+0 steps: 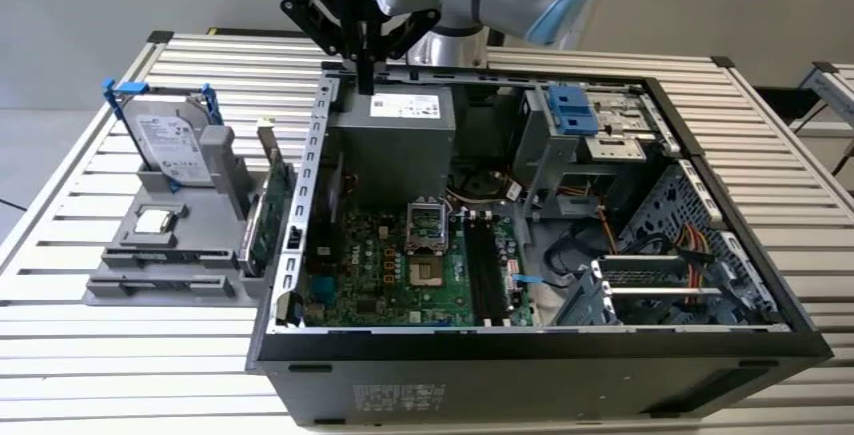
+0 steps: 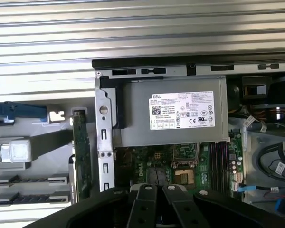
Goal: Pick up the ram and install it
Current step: 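Reach for the ram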
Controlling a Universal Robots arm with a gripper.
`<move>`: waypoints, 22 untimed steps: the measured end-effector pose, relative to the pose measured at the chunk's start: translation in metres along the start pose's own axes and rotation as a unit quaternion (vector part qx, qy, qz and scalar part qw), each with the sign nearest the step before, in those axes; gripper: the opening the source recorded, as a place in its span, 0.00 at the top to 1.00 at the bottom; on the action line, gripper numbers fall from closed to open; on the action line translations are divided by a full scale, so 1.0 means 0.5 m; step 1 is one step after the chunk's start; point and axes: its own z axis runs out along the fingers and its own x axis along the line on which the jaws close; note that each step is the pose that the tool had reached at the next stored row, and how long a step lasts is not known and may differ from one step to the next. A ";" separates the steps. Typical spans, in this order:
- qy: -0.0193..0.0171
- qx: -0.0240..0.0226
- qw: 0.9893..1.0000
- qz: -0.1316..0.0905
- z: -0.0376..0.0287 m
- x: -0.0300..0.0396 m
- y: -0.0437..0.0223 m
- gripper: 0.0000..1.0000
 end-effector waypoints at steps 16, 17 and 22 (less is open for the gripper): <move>0.004 0.000 1.000 -0.001 -0.001 0.064 -0.005 1.00; 0.005 0.000 1.000 -0.001 -0.002 0.066 -0.005 1.00; 0.011 0.001 1.000 -0.001 -0.002 0.075 -0.005 1.00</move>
